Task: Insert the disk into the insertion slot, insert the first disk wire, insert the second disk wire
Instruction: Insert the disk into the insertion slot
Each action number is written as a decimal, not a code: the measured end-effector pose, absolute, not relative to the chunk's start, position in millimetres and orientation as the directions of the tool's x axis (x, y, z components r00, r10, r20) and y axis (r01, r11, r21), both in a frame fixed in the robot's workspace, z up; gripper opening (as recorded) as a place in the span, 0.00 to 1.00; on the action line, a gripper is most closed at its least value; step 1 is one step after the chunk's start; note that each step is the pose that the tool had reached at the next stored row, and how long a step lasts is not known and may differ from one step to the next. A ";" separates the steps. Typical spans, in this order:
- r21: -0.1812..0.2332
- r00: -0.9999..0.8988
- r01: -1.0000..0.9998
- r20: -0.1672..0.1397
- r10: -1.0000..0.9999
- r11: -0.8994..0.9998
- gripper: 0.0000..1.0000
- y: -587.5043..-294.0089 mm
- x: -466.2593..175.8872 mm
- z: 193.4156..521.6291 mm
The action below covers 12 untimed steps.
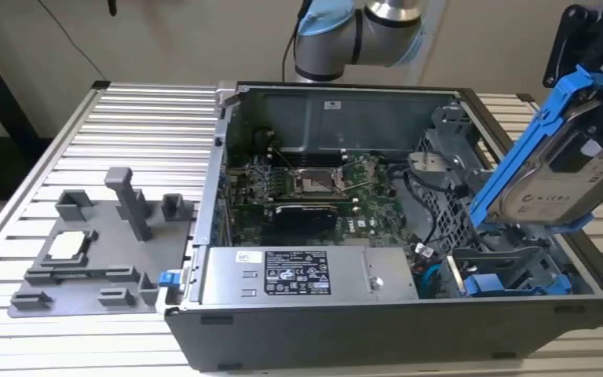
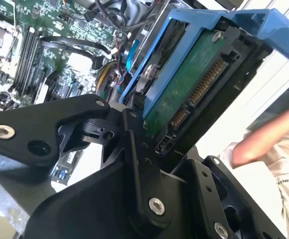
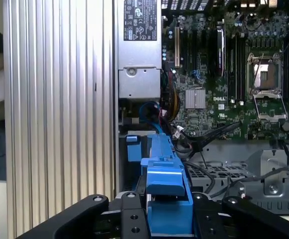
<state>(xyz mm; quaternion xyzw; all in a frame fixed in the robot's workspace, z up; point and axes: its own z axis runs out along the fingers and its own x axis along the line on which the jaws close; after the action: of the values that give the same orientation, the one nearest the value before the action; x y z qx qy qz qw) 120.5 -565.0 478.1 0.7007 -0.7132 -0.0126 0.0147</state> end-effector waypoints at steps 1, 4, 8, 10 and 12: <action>0.039 -0.018 -0.999 0.003 -1.000 0.018 0.33 -565.2 120.9 477.1; 0.038 -0.018 -0.999 0.003 -1.000 0.018 0.33 -565.8 121.5 474.0; 0.037 -0.018 -0.999 0.003 -1.000 0.018 0.33 -566.6 122.4 469.9; 0.037 -0.018 -0.999 0.003 -1.000 0.018 0.33 -567.1 122.9 467.7; 0.037 -0.018 -0.999 0.003 -1.000 0.018 0.33 -567.7 123.2 465.4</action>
<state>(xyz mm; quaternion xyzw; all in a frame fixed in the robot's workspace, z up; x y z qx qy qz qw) 123.2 -567.7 465.4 0.7007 -0.7132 -0.0121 0.0142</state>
